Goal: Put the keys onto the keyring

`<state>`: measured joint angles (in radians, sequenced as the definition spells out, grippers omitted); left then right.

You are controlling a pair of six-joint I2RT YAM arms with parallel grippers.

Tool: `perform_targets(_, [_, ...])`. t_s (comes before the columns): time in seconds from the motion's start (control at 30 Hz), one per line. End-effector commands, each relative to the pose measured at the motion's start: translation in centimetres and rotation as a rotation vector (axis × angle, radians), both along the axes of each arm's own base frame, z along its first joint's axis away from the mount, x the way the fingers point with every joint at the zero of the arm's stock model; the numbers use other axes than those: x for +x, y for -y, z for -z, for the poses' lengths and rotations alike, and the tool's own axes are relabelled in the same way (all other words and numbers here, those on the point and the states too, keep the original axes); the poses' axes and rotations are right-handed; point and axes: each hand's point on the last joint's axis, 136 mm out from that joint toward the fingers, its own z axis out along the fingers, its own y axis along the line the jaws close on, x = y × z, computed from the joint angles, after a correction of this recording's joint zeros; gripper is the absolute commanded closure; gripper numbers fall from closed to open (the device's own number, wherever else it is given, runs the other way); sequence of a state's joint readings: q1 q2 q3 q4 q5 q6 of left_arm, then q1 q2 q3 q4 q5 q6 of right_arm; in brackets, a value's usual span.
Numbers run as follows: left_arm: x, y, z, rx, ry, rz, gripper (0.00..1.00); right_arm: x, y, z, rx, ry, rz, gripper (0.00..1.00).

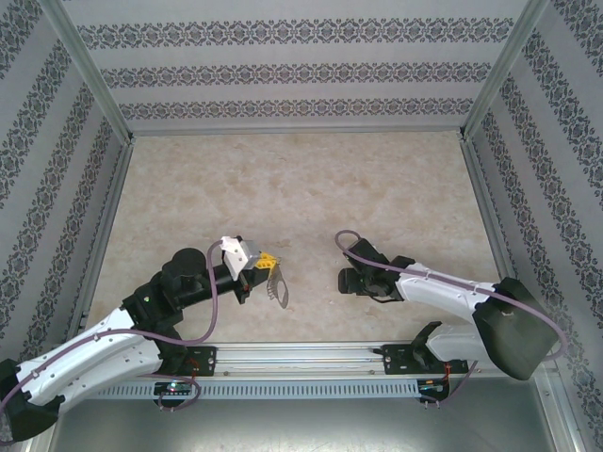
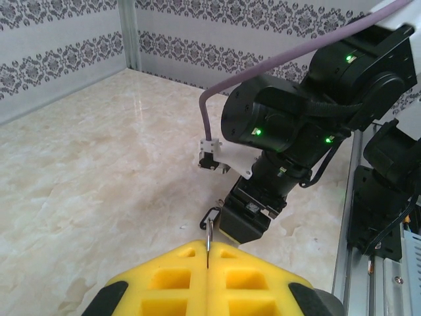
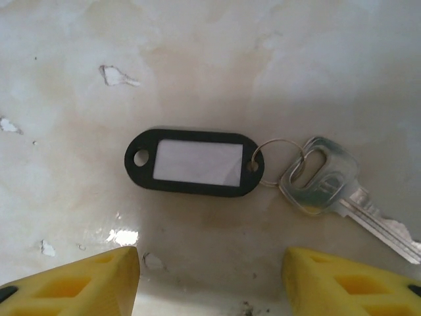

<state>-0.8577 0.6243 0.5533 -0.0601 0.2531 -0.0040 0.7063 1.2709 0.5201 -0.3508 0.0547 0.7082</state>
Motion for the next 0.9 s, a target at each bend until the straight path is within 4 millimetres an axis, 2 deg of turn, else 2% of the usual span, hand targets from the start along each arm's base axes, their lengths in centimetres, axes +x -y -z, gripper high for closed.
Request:
perform_targets(0.0, [-0.1, 0.0, -1.6, -0.056, 0.041, -0.005, 1.0, 0.4, -0.7, 0.6, 0.028, -0.01, 0.001, 0.41])
perform_targets(0.17, [0.0, 0.0, -1.6, -0.055, 0.042, -0.012, 1.0, 0.6, -0.3, 0.9, 0.026, 0.005, 0.03, 0.41])
perform_targets(0.5, [0.1, -0.1, -1.4, -0.051, 0.042, -0.017, 1.0, 2.9, 0.7, -0.7, 0.012, 0.057, 0.041, 0.37])
perform_targets(0.87, [0.2, -0.2, -1.5, -0.049, 0.044, -0.027, 1.0, 5.3, -0.8, -1.2, 0.001, 0.06, -0.021, 0.4])
